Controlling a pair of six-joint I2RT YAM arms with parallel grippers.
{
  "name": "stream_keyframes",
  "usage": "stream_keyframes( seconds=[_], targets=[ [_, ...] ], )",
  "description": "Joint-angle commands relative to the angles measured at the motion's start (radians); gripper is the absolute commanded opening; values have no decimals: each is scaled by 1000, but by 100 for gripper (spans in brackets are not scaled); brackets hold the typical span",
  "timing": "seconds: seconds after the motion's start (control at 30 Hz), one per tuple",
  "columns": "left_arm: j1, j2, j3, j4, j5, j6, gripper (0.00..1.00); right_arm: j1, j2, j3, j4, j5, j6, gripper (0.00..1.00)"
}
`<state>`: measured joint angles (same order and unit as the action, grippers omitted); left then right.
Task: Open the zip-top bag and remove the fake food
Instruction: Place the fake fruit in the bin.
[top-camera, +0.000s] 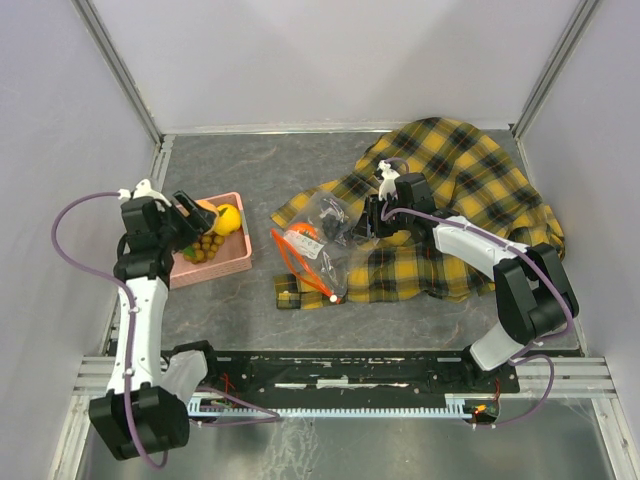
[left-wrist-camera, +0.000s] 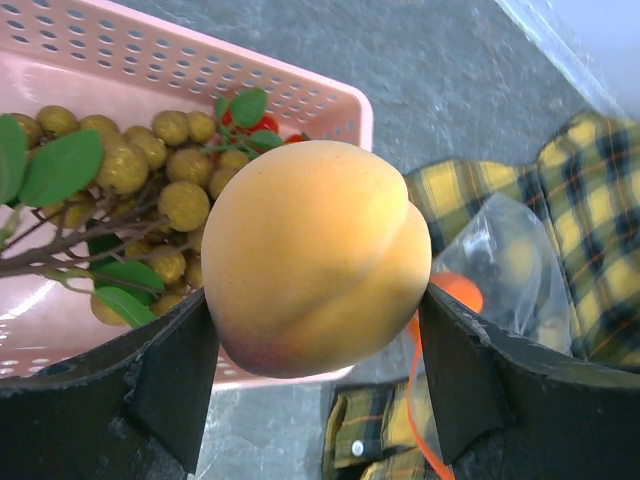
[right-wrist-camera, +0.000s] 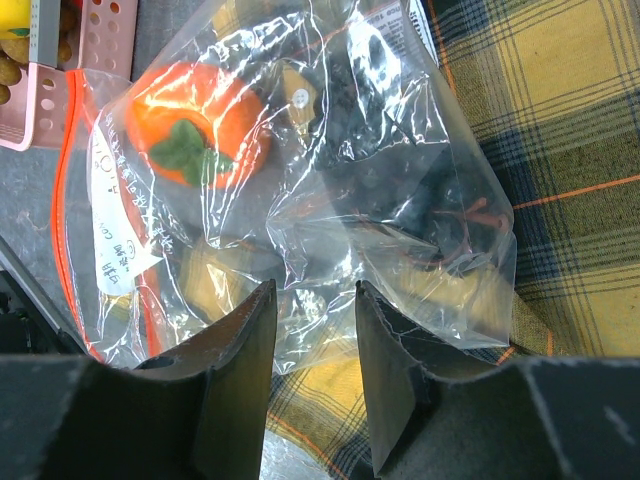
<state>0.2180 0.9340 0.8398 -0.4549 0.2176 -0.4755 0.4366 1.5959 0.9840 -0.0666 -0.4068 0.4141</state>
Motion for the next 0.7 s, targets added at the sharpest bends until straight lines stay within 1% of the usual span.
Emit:
stream_keyframes(
  seconds=[0.0,0.1,0.17,0.3,0.4,0.47,0.53,0.67],
  targets=[
    [72,45,-14,151,46,-80,32,0,-38,-5,40,-8,-9,46],
    [104,105,14,138,11,-110,33,1,-33,-4,42,-14,-6,46],
    [113,146,49,97,-56,-123,33,0,-30,-4,43,-16,-5,46],
    [120,204,113,19,-250,-146,33,1,-26,0,43,-19,-4,46],
    [131,221,133,2,-396,-187,33,1,-21,5,41,-24,0,46],
    [135,219,126,20,-466,-216,39,2,-16,10,39,-24,0,46],
    [141,214,114,57,-504,-237,42,1,-6,13,37,-24,3,46],
    [157,229,99,111,-525,-259,46,1,8,20,26,-29,7,45]
  ],
)
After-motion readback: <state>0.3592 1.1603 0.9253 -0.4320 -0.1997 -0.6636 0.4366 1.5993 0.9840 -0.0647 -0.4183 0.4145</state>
